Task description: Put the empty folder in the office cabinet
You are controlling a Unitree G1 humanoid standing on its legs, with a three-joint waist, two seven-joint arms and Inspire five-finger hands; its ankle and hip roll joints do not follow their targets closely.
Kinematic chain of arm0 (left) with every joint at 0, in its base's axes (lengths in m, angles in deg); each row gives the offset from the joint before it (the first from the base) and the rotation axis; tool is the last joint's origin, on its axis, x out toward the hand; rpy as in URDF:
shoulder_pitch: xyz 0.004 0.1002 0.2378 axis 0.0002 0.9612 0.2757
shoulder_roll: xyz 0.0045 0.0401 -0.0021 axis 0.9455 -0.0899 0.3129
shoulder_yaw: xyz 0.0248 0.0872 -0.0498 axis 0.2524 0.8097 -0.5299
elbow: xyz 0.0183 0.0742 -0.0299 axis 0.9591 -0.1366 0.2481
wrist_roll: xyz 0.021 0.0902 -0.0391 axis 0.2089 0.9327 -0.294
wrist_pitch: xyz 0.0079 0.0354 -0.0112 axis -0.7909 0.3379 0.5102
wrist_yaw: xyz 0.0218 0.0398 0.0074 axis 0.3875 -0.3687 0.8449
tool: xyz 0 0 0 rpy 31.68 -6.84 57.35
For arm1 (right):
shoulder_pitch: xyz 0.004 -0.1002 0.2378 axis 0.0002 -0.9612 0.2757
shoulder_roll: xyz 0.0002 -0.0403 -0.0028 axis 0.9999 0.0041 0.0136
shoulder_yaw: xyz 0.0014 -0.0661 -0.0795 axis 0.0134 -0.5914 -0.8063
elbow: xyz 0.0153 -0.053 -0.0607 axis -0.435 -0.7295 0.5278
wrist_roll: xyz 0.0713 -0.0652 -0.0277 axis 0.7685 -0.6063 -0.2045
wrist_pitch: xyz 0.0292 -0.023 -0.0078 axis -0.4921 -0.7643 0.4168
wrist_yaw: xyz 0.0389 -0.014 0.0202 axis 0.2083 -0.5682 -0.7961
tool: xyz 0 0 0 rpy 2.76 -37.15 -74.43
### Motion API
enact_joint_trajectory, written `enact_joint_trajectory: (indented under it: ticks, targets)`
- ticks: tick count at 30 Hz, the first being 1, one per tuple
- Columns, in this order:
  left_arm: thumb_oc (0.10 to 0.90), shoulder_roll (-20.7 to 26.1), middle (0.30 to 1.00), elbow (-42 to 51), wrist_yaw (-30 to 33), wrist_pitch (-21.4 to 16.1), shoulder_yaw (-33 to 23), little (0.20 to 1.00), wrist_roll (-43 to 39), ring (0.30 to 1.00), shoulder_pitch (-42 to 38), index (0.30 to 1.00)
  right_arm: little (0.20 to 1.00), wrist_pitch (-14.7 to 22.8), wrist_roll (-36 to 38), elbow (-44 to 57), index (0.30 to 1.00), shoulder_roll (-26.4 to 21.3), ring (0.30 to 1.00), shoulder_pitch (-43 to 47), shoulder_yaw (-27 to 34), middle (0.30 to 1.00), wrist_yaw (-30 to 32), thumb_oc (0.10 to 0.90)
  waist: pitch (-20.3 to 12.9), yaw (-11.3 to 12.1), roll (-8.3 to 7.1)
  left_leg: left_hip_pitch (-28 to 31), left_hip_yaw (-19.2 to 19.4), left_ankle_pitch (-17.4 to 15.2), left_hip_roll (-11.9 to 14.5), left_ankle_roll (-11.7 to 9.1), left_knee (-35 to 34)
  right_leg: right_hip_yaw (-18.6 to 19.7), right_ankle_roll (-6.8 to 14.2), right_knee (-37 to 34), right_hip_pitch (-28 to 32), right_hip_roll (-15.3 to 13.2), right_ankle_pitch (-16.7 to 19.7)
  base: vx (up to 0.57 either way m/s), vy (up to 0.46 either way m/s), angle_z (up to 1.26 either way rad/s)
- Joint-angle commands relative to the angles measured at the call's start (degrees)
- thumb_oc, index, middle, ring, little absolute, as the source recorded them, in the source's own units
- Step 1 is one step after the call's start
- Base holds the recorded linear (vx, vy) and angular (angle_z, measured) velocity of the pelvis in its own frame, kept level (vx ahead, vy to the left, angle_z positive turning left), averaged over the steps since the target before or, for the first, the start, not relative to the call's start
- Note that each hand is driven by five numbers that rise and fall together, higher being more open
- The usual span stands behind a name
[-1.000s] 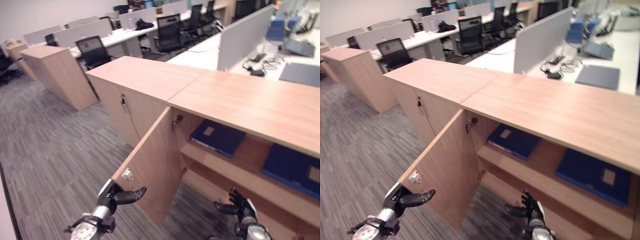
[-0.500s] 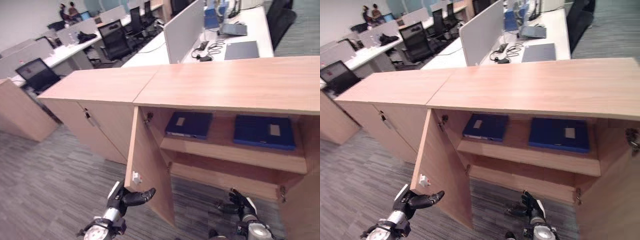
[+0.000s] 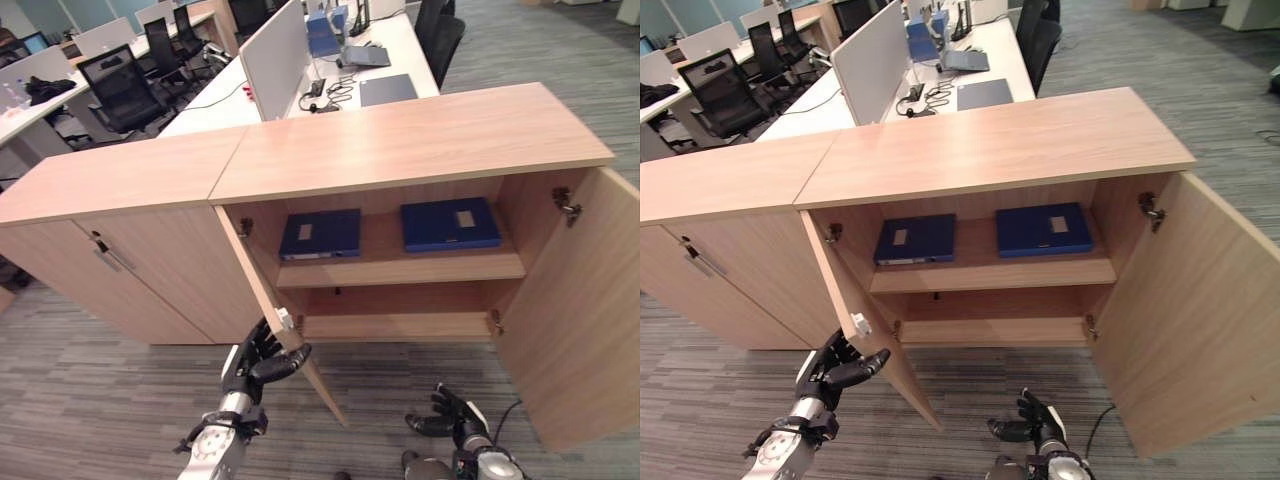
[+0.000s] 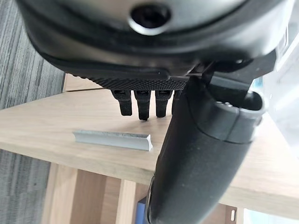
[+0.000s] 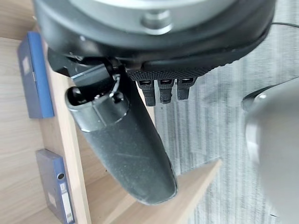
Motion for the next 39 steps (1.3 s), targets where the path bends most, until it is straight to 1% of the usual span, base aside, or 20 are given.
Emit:
enact_joint_trajectory:
  ticks: [1,6,7,10,14,15,16,18,19,20,24,26,27,30,32,37,39]
  targets:
    - [0.800,-0.5,0.900,4.0,-4.2,-4.4,4.7,0.900,0.7,0.900,-16.3,0.900,0.900,3.7,0.2,5.6,0.900,-1.4,0.900,1.4,-1.9,0.900,0.0,0.800,-3.8,-6.4,1.69,2.4,-3.9,-1.5,5.1,-3.5,0.4,0.0,4.2,-20.8,12.3,-2.3,5.7,0.01,0.018,-0.04]
    - [0.800,-0.6,0.900,9.4,-5.1,-4.1,8.0,0.900,0.1,0.900,-20.3,0.900,0.900,3.7,0.3,5.1,0.900,-1.1,0.900,1.7,-2.2,0.900,0.0,0.800,-4.2,-6.8,1.59,3.0,-3.1,-2.0,5.1,-3.3,0.1,-0.1,4.4,-21.1,12.5,-2.7,5.7,0.02,0.001,-0.25]
    - [0.800,-0.5,0.900,10.3,-5.4,-4.0,8.7,0.900,0.1,0.900,-21.1,0.900,0.900,3.7,0.2,5.0,0.900,-1.0,0.900,1.7,-2.3,0.900,0.0,0.800,-4.2,-7.0,1.61,2.7,-2.9,-1.5,5.2,-3.4,0.2,-0.1,4.4,-21.1,12.1,-2.6,6.3,-0.02,-0.005,0.05]
    - [0.800,-0.3,0.900,12.2,-6.6,-4.0,10.5,0.900,0.5,0.900,-23.5,0.900,0.900,3.7,0.2,4.7,0.900,-0.8,0.900,1.4,-2.3,0.900,-0.2,0.800,-4.4,-7.5,1.65,3.0,-2.7,-1.8,5.1,-3.3,-0.1,-0.1,4.6,-21.8,12.4,-3.0,6.6,0.00,0.002,0.13]
    - [0.800,0.2,0.900,10.9,-5.2,-4.6,10.5,0.900,2.3,0.900,-26.6,0.900,0.900,3.7,0.2,4.7,0.900,-0.9,0.900,1.0,-2.7,0.900,-0.8,0.800,-4.8,-8.1,1.65,3.4,-2.3,-2.0,5.2,-3.3,-0.3,-0.3,4.6,-22.1,12.6,-3.1,6.6,0.03,0.003,0.01]
    - [0.800,0.0,0.900,9.7,-4.5,-4.6,10.4,0.900,2.0,0.900,-27.2,0.900,0.900,3.7,0.2,4.7,0.900,-1.0,0.900,0.9,-2.7,0.900,-0.8,0.800,-4.8,-8.3,1.59,3.8,-2.4,-2.7,5.1,-3.2,-0.3,-0.5,4.6,-22.2,13.1,-3.3,5.9,0.03,0.000,-0.05]
    - [0.800,0.0,0.900,8.3,-3.9,-4.6,10.2,0.900,1.8,0.900,-28.0,0.900,0.900,3.6,0.1,4.9,0.900,-1.2,0.900,0.8,-2.7,0.900,-0.8,0.800,-4.6,-8.4,1.49,3.5,-2.4,-2.1,5.2,-3.3,-0.2,-0.4,4.6,-21.9,12.7,-3.1,6.4,0.03,-0.003,-0.11]
    - [0.800,0.2,0.900,6.8,-2.7,-4.8,9.5,0.900,1.8,0.900,-29.4,0.900,0.900,3.5,0.0,4.9,0.900,-1.4,0.900,0.6,-2.4,0.900,-0.8,0.800,-4.6,-8.6,1.37,3.4,-2.3,-2.1,5.2,-3.3,-0.2,-0.6,4.6,-21.6,12.6,-3.2,6.2,0.02,0.002,-0.09]
    - [0.800,0.2,0.900,6.4,-2.3,-4.7,9.2,0.900,1.6,0.900,-29.8,0.900,0.900,3.4,-0.1,4.8,0.900,-1.5,0.900,0.5,-2.3,0.900,-0.7,0.800,-4.7,-8.7,1.35,3.8,-2.4,-2.8,5.0,-3.1,-0.2,-0.8,4.7,-21.5,13.0,-3.4,5.5,0.00,0.000,0.00]
    - [0.800,0.2,0.900,6.1,-1.8,-4.8,8.9,0.900,1.5,0.900,-30.5,0.900,0.900,3.4,-0.1,4.8,0.900,-1.6,0.900,0.6,-2.2,0.900,-0.6,0.800,-4.5,-8.7,1.28,3.4,-2.3,-2.2,5.2,-3.2,-0.1,-0.7,4.6,-21.2,12.4,-3.2,6.0,0.01,0.006,0.10]
    - [0.800,0.0,0.900,6.4,-0.9,-4.9,8.9,0.900,1.3,0.900,-32.4,0.900,0.900,3.1,-0.1,4.6,0.900,-1.6,0.900,0.8,-1.9,0.900,-0.4,0.800,-4.6,-8.8,1.04,3.4,-2.1,-2.5,5.1,-3.1,0.0,-0.7,4.7,-20.8,12.1,-3.3,5.9,0.00,0.003,-0.01]
    - [0.800,-0.8,0.900,7.6,-0.8,-4.8,10.2,0.900,0.6,0.900,-34.5,0.900,0.900,3.0,0.1,4.0,0.900,-1.7,0.900,1.0,-2.0,0.900,-0.4,0.800,-4.6,-8.9,0.87,3.7,-2.0,-3.2,5.0,-2.9,0.0,-0.8,4.9,-20.7,12.4,-3.6,5.2,0.01,0.016,0.04]
    - [0.800,-1.0,0.900,8.4,-1.1,-4.8,10.9,0.900,0.4,0.900,-35.1,0.900,0.900,3.0,0.1,3.8,0.900,-1.6,0.900,1.2,-2.1,0.900,-0.4,0.800,-4.5,-8.8,0.81,3.2,-1.9,-2.6,5.1,-2.9,0.1,-0.8,4.9,-20.6,11.9,-3.4,5.8,-0.05,-0.007,0.02]
    - [0.800,-1.7,0.900,11.1,-3.3,-4.4,13.7,0.900,-1.3,0.900,-36.4,0.900,0.900,3.0,0.5,3.0,0.900,-1.4,0.900,1.8,-2.2,0.900,-0.5,0.800,-4.6,-8.9,0.80,3.2,-2.0,-2.8,4.9,-2.8,0.0,-1.1,5.0,-20.6,11.9,-3.7,5.9,-0.01,0.009,-0.01]
    - [0.800,-2.2,0.900,12.7,-5.4,-3.4,16.6,0.900,-2.6,0.900,-37.1,0.900,0.900,3.0,0.7,2.8,0.900,-1.4,0.900,2.4,-2.4,0.900,-0.5,0.800,-4.5,-8.9,0.82,3.2,-2.1,-2.9,4.8,-2.6,0.0,-1.1,5.1,-20.6,11.9,-3.8,5.9,0.00,0.015,0.13]
    - [0.800,-0.2,0.900,18.9,-11.8,-0.5,21.9,0.900,-4.8,0.900,-37.8,0.900,0.900,2.9,0.4,1.7,0.900,-1.0,0.900,3.3,-2.6,0.900,-1.1,0.800,-4.4,-8.8,1.07,3.3,-2.1,-3.2,4.6,-2.4,-0.3,-1.5,5.5,-20.9,11.9,-4.2,6.1,-0.01,0.015,0.06]
    - [0.800,0.9,0.900,21.5,-13.9,0.6,23.4,0.900,-7.1,0.900,-38.2,0.900,0.900,2.7,0.2,1.2,0.900,-0.7,0.900,3.9,-2.9,0.900,-1.4,0.800,-4.2,-8.5,1.09,3.3,-2.2,-3.3,4.5,-2.3,-0.4,-1.6,5.6,-21.0,11.9,-4.4,6.2,-0.03,0.024,0.02]
